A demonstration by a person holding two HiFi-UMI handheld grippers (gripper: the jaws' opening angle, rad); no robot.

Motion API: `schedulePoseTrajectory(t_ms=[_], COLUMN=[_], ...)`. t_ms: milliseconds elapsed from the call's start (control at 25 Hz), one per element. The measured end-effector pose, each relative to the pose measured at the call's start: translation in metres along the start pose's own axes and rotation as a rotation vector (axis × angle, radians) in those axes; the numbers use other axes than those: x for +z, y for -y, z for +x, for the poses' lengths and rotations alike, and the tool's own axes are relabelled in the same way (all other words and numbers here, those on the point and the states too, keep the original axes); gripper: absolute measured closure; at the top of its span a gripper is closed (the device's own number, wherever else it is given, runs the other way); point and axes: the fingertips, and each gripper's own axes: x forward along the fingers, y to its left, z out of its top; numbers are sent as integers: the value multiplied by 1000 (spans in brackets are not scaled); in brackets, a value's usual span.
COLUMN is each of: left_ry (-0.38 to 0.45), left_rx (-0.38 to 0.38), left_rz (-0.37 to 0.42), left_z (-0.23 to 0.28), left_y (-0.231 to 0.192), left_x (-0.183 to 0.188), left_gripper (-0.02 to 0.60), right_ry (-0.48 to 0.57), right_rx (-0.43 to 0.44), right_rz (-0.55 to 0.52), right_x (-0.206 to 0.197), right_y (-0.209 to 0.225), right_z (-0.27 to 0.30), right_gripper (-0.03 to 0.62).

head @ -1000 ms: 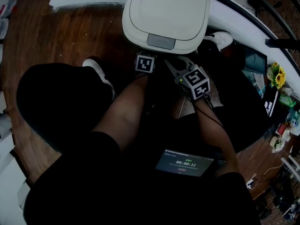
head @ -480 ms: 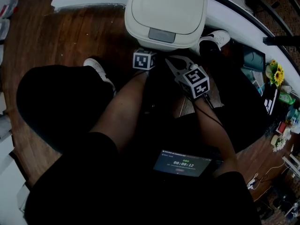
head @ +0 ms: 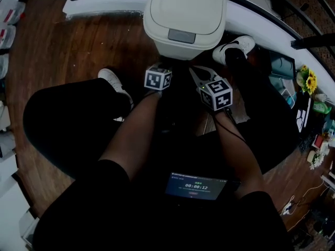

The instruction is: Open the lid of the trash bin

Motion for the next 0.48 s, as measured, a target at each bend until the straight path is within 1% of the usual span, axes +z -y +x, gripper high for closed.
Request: schedulePoseTrajectory(t_ms=[80,160,280,400,480], left_ry=[7,30,103,186,220], left_rx=[-33,-66,-106,-132,-152], left_rz=[35,76,110,110,126], left_z=[-9,-21,-44,-68,-83], left_y=[8,18,36,59,80], left_x=[0,8,31,59,75], left_gripper=[557,557,557,557,557], right_ry=[11,26,70,131,167], right_rx=[-2,-1,9,15,15], right_rz=[-9,-21,-9,-6,-21], right_x=[2,5,12,25,37], right_y=[-6,-12,-20,-25,-26], right_z=[-5,-11,-24,-41,-52], right_gripper=[574,574,574,574,574])
